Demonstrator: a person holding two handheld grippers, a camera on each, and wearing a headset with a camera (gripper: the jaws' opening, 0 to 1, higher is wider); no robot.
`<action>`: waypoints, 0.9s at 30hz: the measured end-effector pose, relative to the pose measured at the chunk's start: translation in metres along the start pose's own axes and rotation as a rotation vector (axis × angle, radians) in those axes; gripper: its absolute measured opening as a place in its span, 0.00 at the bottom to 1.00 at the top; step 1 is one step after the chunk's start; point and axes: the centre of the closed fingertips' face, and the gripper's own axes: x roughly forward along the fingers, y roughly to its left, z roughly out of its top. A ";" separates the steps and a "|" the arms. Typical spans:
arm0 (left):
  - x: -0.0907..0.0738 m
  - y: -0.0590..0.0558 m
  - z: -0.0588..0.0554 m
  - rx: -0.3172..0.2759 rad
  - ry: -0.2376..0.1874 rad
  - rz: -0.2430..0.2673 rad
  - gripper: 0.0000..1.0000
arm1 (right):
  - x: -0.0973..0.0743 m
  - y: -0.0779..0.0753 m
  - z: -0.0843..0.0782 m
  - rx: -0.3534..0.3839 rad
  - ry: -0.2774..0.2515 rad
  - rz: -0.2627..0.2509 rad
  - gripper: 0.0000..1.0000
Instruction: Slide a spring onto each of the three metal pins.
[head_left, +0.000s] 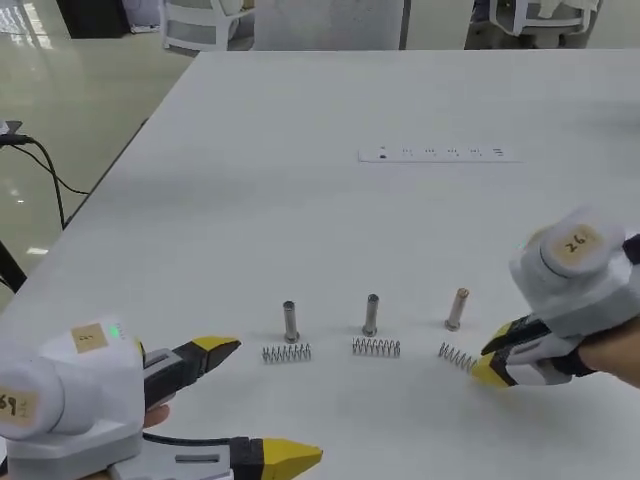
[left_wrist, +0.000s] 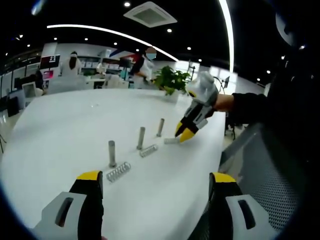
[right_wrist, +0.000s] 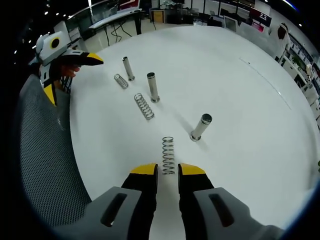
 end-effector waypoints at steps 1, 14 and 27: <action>0.000 0.000 0.000 0.000 0.000 0.000 0.84 | 0.001 0.000 -0.001 -0.001 0.005 0.000 0.13; 0.000 0.001 0.001 -0.001 -0.005 0.001 0.83 | 0.008 -0.001 -0.009 -0.040 0.058 -0.013 0.11; 0.000 0.000 0.001 0.007 -0.005 -0.005 0.81 | 0.002 -0.001 -0.005 -0.065 0.048 -0.022 0.07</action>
